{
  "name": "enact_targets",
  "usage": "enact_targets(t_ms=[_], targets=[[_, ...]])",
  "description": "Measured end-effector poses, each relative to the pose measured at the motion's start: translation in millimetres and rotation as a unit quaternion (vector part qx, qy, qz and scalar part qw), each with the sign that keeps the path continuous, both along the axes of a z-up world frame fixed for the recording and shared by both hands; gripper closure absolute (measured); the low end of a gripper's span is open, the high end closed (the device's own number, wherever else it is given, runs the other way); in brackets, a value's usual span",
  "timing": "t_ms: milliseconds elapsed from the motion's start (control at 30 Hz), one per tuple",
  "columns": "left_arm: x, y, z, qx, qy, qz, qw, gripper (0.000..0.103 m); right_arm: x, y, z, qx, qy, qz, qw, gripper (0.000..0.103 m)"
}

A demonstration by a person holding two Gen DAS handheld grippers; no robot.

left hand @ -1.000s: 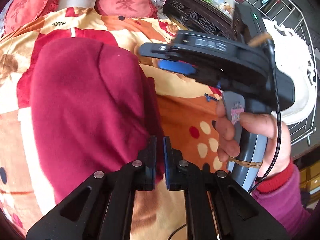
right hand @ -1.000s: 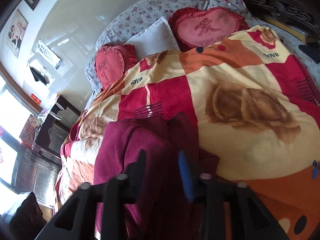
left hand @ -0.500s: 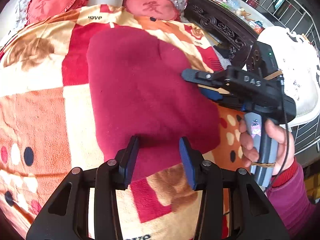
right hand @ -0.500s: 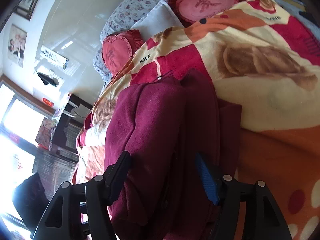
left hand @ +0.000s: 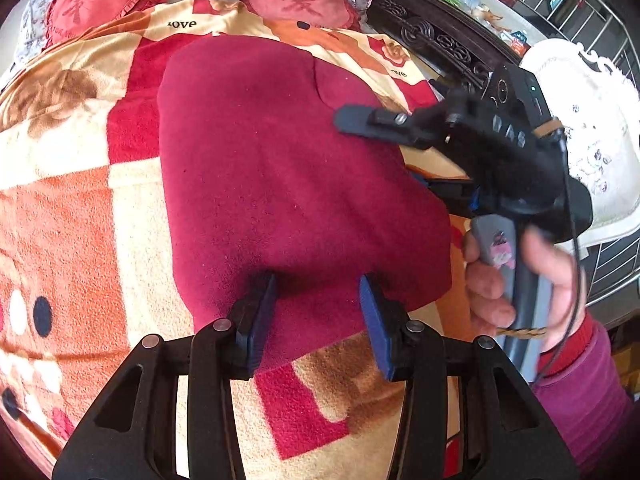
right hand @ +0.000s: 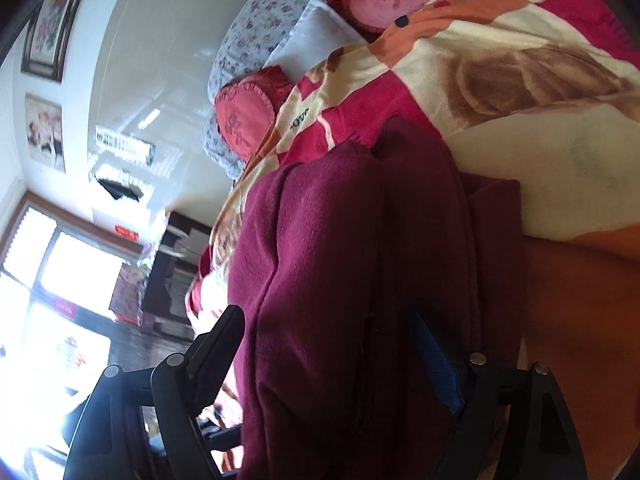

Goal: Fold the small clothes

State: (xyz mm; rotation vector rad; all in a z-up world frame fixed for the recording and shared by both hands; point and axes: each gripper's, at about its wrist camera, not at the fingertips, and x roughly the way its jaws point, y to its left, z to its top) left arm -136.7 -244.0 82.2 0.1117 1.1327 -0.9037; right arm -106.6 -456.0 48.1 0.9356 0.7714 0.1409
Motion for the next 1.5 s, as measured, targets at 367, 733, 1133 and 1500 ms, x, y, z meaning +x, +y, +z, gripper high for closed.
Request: enact_targets(t_ms=[367,733,1133,1500], targets=[[4.5,15.9,25.2,-0.022,-0.008,0.026,0.9994,0.060,-2.8,35.8,35.0,-0.178,-0.030,0.020,0.983,0.081],[19.0,7.9,17.7,-0.013,-0.013,0.048,0.9987,0.060,-15.7,8.0,46.1,-0.231,0.015,-0.004,0.973,0.082],[22.3,-1.7,6.1,0.014,-0.046,0.050,0.9976,0.060,-45.8,-6.4,56.6,-0.217,0.018,-0.056,0.974,0.060],[23.2,-7.9,4.0,0.021,-0.058,0.048,0.9969,0.052,-32.9,28.2,37.5,-0.259,0.034,0.007,0.965,0.069]])
